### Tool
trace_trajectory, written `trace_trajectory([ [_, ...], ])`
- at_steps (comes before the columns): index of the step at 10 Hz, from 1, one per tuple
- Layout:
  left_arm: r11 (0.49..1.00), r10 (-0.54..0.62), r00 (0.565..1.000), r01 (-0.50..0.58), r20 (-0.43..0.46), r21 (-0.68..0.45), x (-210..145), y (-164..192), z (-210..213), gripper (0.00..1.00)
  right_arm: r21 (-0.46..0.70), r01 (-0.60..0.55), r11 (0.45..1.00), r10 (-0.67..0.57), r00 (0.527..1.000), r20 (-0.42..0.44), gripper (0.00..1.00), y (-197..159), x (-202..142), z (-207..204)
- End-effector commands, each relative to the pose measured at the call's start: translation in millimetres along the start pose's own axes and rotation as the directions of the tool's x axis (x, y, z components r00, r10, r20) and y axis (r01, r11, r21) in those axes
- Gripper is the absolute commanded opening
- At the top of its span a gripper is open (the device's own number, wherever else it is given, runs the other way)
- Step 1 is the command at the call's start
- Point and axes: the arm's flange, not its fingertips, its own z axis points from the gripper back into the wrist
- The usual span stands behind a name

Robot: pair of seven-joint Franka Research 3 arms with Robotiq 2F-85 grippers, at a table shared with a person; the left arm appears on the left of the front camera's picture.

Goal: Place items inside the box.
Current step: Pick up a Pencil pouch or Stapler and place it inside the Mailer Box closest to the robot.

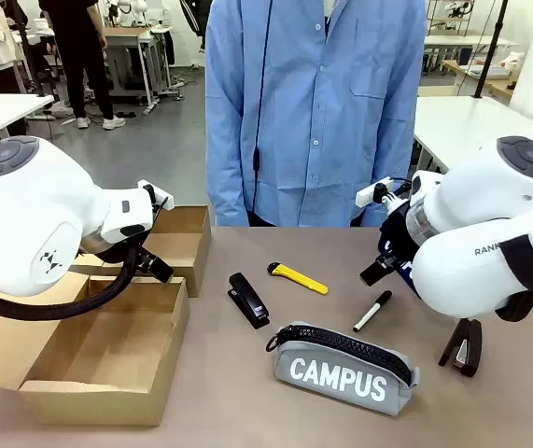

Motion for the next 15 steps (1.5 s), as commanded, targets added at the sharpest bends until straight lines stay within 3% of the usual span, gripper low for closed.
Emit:
trace_trajectory([
  [1,1.0,0.0,1.0,0.0,0.0,0.0,0.0,0.0,0.0,1.0,0.0,0.0,1.0,0.0,1.0,0.0,1.0,0.0,0.0,0.0],
  [15,1.0,0.0,1.0,0.0,0.0,0.0,0.0,0.0,0.0,1.0,0.0,0.0,1.0,0.0,1.0,0.0,1.0,0.0,0.0,0.0],
])
